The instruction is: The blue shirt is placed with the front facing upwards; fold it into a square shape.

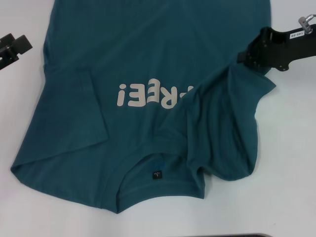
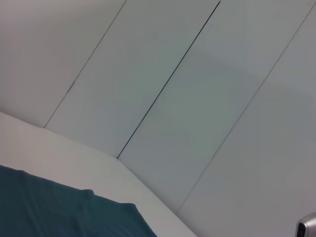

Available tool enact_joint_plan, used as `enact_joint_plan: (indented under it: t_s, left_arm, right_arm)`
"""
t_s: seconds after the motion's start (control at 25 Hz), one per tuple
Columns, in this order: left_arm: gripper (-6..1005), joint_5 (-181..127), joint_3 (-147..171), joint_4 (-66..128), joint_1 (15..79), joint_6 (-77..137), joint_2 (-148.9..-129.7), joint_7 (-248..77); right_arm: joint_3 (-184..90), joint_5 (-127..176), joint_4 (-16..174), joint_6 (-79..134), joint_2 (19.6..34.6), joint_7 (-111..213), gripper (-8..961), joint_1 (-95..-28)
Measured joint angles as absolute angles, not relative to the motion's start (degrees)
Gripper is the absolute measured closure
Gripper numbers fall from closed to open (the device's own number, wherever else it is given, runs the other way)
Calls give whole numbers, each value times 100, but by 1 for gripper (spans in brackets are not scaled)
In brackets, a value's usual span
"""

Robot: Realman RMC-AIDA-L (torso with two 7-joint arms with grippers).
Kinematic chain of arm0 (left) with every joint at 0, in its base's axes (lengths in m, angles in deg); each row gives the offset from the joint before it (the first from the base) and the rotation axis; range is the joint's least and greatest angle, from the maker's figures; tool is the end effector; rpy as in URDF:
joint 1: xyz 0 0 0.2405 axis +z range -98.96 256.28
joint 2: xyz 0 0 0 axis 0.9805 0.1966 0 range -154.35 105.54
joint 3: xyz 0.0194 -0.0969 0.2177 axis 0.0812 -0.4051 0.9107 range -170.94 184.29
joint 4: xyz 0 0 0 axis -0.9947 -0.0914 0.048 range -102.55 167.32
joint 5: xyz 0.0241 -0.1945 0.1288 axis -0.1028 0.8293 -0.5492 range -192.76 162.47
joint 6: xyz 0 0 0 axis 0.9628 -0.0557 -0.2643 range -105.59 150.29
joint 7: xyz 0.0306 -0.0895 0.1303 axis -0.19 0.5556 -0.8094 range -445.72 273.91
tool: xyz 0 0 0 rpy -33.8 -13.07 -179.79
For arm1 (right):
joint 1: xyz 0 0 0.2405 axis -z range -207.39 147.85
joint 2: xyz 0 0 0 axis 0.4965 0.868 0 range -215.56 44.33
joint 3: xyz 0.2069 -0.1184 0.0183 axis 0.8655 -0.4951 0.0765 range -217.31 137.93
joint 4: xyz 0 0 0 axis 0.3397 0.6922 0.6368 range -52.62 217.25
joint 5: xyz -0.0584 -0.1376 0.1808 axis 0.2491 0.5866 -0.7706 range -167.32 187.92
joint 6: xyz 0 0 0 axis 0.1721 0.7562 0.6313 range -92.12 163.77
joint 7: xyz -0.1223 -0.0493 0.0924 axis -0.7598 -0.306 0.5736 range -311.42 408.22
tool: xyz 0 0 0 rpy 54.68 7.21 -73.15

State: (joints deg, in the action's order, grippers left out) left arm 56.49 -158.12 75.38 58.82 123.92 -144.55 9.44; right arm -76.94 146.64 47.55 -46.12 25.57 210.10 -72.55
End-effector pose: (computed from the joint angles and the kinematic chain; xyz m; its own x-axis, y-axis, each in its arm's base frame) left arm -0.3120 0.2944 0.0799 0.3412 0.4257 0.8381 0.7955 -0.6058 -0.0162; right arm 0.2657 0.4080 0.0304 -0.1529 -0.9423 -0.2978 -0.9881 0.1399 0.0646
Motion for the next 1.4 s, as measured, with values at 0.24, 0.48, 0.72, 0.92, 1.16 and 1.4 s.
enact_joint_plan:
  t_s: [0.24,0.48,0.72,0.92,1.16,1.4]
  left_arm:
    - [113,5734,-15812,7539,5895,12393,-14455,944]
    - [113,5737,-15812,7531,5906,12391,-14454,942]
    - [113,5737,-15811,7527,5907,12374,-14454,938]
    - [113,5737,-15812,7524,5915,12313,-14455,928]
    - [113,5737,-15812,7534,5916,12297,-14453,946]
    - [112,5753,-15812,7517,5902,12294,-14415,976]
  right_arm:
    - [-7706,14661,4934,-4396,2566,20993,938,-7284]
    - [-7687,14610,4957,-4307,2567,21006,937,-7386]
    - [-7726,14518,4961,-4279,2576,20972,937,-7600]
    - [-7733,14452,4962,-4278,2605,20780,699,-7695]
    - [-8226,14550,4880,-4502,2263,20623,506,-7613]
    - [-8253,14965,4310,-5105,1931,20580,447,-7226]
